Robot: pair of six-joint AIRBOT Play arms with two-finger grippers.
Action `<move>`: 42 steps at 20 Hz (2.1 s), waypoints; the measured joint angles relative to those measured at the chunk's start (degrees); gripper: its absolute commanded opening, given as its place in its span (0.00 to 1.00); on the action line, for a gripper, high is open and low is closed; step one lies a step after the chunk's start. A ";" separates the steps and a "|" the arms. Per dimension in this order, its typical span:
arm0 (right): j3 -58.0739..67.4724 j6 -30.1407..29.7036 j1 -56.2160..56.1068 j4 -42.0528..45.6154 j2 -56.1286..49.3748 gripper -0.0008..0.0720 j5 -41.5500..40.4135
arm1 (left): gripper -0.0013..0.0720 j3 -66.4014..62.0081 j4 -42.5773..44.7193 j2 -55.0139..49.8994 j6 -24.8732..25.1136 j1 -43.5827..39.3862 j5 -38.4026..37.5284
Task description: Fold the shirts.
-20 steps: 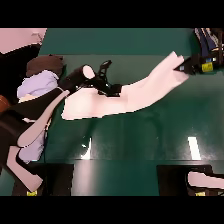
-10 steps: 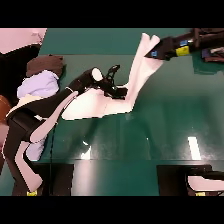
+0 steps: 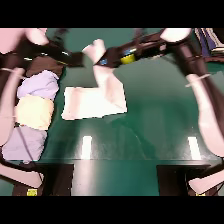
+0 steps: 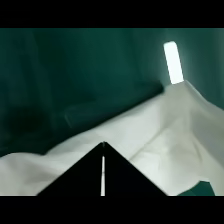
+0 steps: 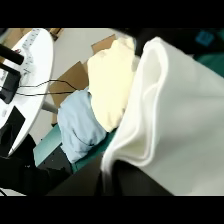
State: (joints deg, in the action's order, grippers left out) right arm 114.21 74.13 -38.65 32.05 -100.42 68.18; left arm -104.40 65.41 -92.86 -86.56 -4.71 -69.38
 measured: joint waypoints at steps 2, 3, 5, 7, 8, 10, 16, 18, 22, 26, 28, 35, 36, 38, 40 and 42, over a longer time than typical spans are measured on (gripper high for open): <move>1.75 -1.07 -4.74 -0.98 -4.66 0.70 -3.28 | 0.06 -0.22 2.01 4.68 0.02 5.81 -1.16; 2.19 -1.40 -6.38 -1.18 -6.56 0.70 -3.96 | 0.06 -0.26 2.71 6.71 0.04 8.41 -1.40; 2.82 -1.92 -7.76 -1.38 -9.25 0.70 -3.45 | 0.06 -0.37 3.69 9.88 0.04 12.50 -1.99; 2.16 -2.25 -7.23 -0.70 -10.12 0.70 -0.13 | 0.06 -0.39 4.15 11.80 0.04 14.73 -2.84; 0.72 -2.27 -6.03 -0.37 -9.77 0.70 1.81 | 0.06 -0.42 4.15 12.41 0.04 15.39 -3.17; -4.11 -2.27 -2.32 0.46 -7.67 0.70 3.52 | 0.06 -0.39 3.52 13.03 0.04 16.17 -4.04; -28.11 -2.12 13.44 4.52 2.47 0.89 3.50 | 0.06 -0.35 1.03 13.70 0.07 17.05 -5.01; -34.73 -2.01 18.14 5.55 3.91 0.88 1.70 | 0.06 -0.35 0.57 13.77 0.07 17.11 -5.03; -40.17 -1.90 21.07 4.39 1.77 0.87 -0.52 | 0.06 -0.35 0.13 13.51 0.07 17.14 -4.74; -35.69 -1.97 17.53 1.88 -4.66 0.74 -1.14 | 0.06 0.04 -0.59 13.09 0.07 17.16 -4.68; -31.50 -1.97 14.64 1.60 -8.00 0.57 -2.10 | 0.06 0.79 -1.11 13.00 0.07 17.20 -4.70; -18.47 -2.29 8.94 2.60 -14.01 0.03 -3.87 | 0.06 5.29 -3.28 12.94 0.09 15.72 -5.27; -17.73 -2.34 9.01 2.80 -13.84 0.03 -3.63 | 0.05 5.88 -3.17 12.94 0.33 14.40 -5.35; -16.70 -2.47 10.49 2.82 -12.17 0.03 -2.67 | 0.05 6.64 -2.40 12.94 0.76 10.75 -5.49; -17.03 -1.95 13.33 4.79 -9.64 0.03 -2.49 | 0.06 7.04 -1.70 12.94 1.11 6.25 -5.46; -19.61 -1.11 17.57 6.60 -5.18 0.03 -2.12 | 0.06 7.26 -1.38 12.94 1.27 1.55 -5.18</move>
State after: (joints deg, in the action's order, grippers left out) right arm 94.61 73.01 -21.08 38.65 -105.60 66.06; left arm -97.14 64.03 -79.92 -85.30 -3.16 -74.56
